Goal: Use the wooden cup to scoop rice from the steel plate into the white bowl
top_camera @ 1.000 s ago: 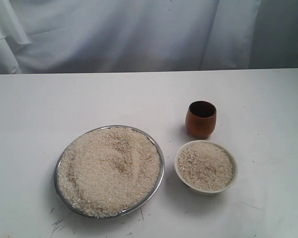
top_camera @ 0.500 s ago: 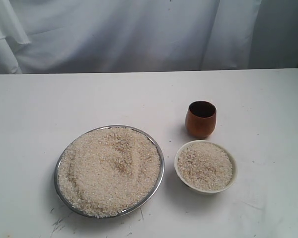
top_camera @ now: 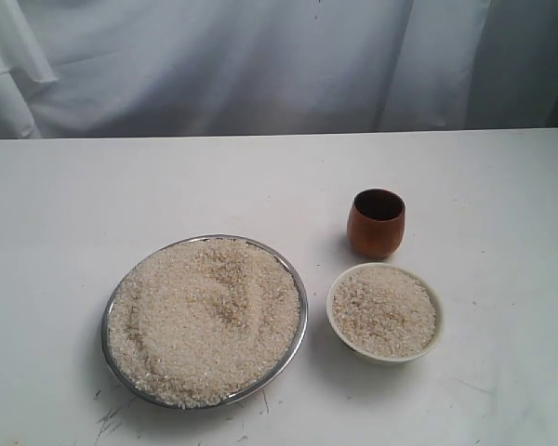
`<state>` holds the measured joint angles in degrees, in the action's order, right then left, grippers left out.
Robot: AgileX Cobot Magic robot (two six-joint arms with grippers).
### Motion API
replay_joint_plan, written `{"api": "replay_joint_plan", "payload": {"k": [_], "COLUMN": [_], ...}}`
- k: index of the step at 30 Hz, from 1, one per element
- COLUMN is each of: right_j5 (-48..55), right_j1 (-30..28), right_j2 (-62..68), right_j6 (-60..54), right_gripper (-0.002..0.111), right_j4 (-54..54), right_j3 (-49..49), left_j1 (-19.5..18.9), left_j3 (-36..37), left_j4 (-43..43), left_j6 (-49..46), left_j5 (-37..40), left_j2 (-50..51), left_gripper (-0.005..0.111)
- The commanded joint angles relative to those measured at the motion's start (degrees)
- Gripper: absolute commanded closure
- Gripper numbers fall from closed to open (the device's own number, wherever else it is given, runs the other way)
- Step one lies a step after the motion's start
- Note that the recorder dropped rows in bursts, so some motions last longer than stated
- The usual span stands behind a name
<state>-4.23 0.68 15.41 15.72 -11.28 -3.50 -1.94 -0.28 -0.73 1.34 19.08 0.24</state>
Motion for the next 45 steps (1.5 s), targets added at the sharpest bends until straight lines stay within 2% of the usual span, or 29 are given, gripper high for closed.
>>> {"api": "replay_joint_plan", "payload": {"k": [1, 5, 17, 21, 23, 45], "right_j5": [4.2, 5.4, 19.4, 24.1, 24.1, 24.1], "right_j1": [0.4, 0.4, 0.4, 0.5, 1.0, 2.4], "right_j2": [-2.3, -4.2, -13.4, -15.4, -15.4, -15.4], "right_j6": [-9.0, -9.8, -11.9, -18.7, -21.7, -20.2], "right_gripper": [0.079, 0.079, 0.079, 0.079, 0.079, 0.079], "right_j4": [6.5, 7.5, 8.4, 13.5, 14.8, 15.2], "right_j3": [2.9, 3.5, 3.5, 3.5, 3.5, 3.5], "left_j1": [0.2, 0.2, 0.2, 0.2, 0.2, 0.2], "left_j3": [0.3, 0.3, 0.3, 0.3, 0.3, 0.3], "left_j4": [0.1, 0.1, 0.1, 0.1, 0.1, 0.1], "left_j6": [0.0, 0.0, 0.0, 0.0, 0.0, 0.0], "left_j5": [-0.8, -0.8, -0.8, -0.8, -0.8, -0.8], "left_j2": [-0.2, -0.2, -0.2, -0.2, -0.2, -0.2], "left_gripper": [0.107, 0.107, 0.107, 0.107, 0.107, 0.107]}}
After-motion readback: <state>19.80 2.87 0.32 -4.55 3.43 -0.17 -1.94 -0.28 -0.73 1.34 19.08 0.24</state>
